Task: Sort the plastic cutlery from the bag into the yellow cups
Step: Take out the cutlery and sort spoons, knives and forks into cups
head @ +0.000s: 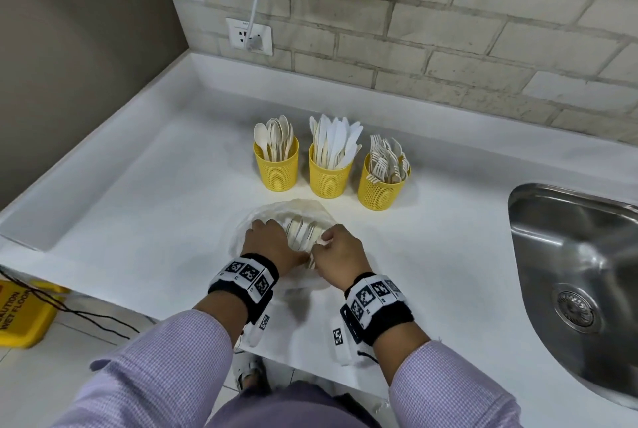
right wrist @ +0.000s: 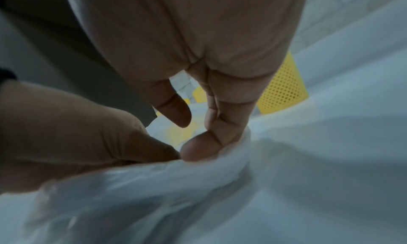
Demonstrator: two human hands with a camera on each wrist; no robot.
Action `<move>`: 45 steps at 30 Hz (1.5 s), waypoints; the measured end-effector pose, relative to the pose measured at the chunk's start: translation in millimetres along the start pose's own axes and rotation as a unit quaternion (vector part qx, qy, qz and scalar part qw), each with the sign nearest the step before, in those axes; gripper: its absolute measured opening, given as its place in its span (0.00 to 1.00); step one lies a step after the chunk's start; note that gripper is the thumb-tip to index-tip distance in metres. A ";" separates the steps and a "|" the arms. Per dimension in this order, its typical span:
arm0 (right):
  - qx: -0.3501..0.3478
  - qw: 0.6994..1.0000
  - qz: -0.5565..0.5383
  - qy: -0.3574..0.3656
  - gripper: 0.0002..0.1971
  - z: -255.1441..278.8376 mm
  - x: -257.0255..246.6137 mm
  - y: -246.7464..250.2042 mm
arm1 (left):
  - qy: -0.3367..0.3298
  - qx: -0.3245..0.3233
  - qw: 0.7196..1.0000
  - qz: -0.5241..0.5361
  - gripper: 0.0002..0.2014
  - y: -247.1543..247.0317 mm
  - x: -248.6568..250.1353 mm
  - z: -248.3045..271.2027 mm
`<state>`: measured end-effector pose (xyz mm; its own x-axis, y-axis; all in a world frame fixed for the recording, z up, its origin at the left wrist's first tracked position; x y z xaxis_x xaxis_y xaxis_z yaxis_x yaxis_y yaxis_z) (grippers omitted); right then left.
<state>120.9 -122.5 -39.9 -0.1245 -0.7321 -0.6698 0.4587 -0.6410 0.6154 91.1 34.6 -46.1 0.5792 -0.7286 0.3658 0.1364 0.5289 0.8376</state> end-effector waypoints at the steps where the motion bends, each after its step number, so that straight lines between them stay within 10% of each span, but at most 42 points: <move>1: -0.006 0.999 -0.031 -0.014 0.13 -0.9 2.8 -2.5 | 0.001 -0.008 1.000 0.010 0.44 -1.2 0.2 -1.1; 9: -0.023 0.972 -0.222 -0.076 0.19 -7.1 14.0 -20.0 | 0.023 -0.046 0.997 0.055 0.21 -5.3 -0.2 -3.5; 31: -0.049 0.909 -0.398 -0.109 0.12 -1.5 12.6 -21.2 | -0.016 -0.123 0.962 0.243 0.50 -5.8 13.3 4.3; 45: -0.030 0.923 -0.380 -0.062 0.11 -3.9 6.2 1.7 | -0.028 -0.051 0.962 0.265 0.34 0.1 7.7 -2.3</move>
<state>124.3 -127.3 -44.7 -0.5277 -0.1005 -0.8435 0.2447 -0.9689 -0.0376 97.5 30.0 -44.2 0.5450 -0.3657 0.7544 -0.0857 0.8708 0.4841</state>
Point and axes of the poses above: each hand's wrist, its own z-axis away from the middle knuckle, its own y-axis out of the back of the hand, x = y × z, the point moved 8 cm from there along -z, towards the middle knuckle, and after that the axes turned 5 degrees about z, right-handed, at the moved point
